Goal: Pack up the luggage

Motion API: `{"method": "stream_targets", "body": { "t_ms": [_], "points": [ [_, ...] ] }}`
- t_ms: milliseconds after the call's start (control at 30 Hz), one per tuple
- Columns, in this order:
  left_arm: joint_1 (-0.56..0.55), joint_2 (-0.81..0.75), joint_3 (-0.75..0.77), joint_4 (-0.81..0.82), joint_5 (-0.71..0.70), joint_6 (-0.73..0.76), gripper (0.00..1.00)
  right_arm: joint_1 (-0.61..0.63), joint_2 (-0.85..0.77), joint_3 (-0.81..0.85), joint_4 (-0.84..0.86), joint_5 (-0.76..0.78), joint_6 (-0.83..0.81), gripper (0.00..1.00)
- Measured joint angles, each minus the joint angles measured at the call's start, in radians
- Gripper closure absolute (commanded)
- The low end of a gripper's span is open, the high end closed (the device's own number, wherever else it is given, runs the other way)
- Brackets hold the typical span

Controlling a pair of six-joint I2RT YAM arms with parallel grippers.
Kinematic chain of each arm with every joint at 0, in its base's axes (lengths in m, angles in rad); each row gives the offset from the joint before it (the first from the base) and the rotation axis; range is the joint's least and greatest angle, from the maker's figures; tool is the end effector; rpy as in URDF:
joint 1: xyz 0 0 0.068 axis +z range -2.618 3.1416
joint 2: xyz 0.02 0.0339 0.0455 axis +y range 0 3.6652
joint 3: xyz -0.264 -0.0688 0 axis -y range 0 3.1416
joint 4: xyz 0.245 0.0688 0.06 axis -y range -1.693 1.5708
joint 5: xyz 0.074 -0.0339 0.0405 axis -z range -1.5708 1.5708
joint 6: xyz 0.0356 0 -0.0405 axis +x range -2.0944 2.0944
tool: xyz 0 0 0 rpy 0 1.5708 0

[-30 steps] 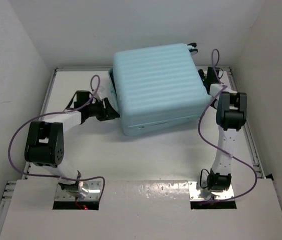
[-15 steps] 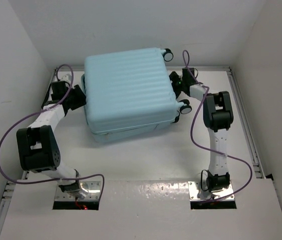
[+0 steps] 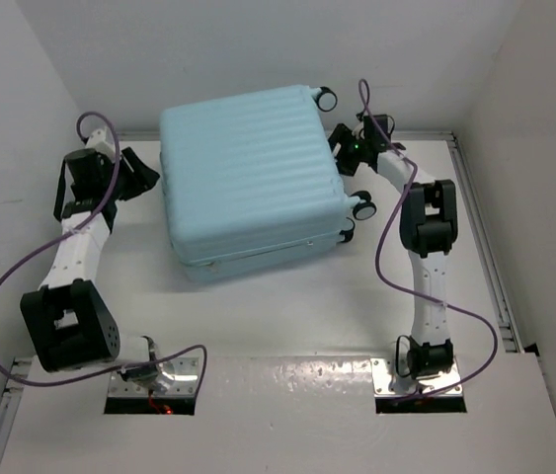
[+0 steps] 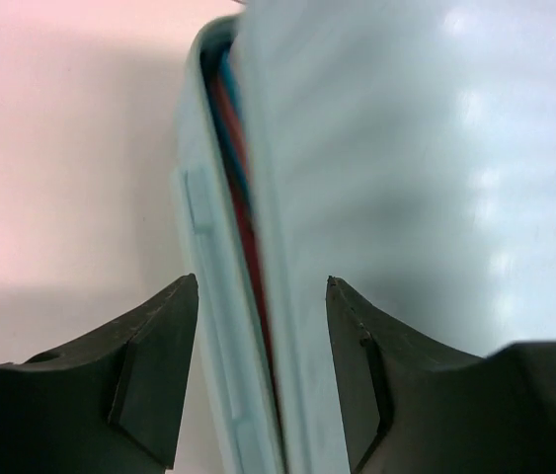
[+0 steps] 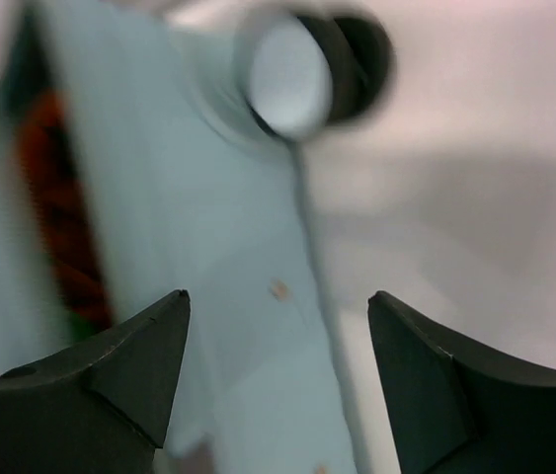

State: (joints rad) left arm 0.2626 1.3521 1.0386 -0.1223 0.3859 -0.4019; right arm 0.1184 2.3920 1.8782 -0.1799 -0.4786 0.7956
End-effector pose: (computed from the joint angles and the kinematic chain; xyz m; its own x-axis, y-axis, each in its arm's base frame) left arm 0.3041 0.0679 0.3076 -0.4100 -0.4855 -0.7721 -0.0775 0.8621 -0.5008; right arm 0.5316 0.0797 0.1577 -0.7704 0.5469 -0.3278 0.1340 0.6415 0.7553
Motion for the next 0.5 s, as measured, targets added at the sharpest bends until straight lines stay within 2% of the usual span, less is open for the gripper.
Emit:
{"method": "stream_targets", "body": {
  "t_ms": [133,267,400,500],
  "points": [
    [-0.04,0.137,0.116,0.007,-0.055,0.008,0.42,-0.003,0.049,0.177,0.002,-0.019,-0.012,0.26],
    [-0.055,0.233,0.135,0.023,-0.097,0.008,0.43,0.004,0.049,0.216,0.036,-0.02,-0.032,0.24],
    [-0.066,0.238,0.135,0.019,-0.132,0.024,0.43,0.021,0.049,0.224,0.081,-0.006,-0.061,0.23],
    [-0.065,0.193,0.124,0.006,-0.174,0.021,0.4,0.025,0.043,0.202,0.113,-0.003,-0.085,0.23]
  ]
}}
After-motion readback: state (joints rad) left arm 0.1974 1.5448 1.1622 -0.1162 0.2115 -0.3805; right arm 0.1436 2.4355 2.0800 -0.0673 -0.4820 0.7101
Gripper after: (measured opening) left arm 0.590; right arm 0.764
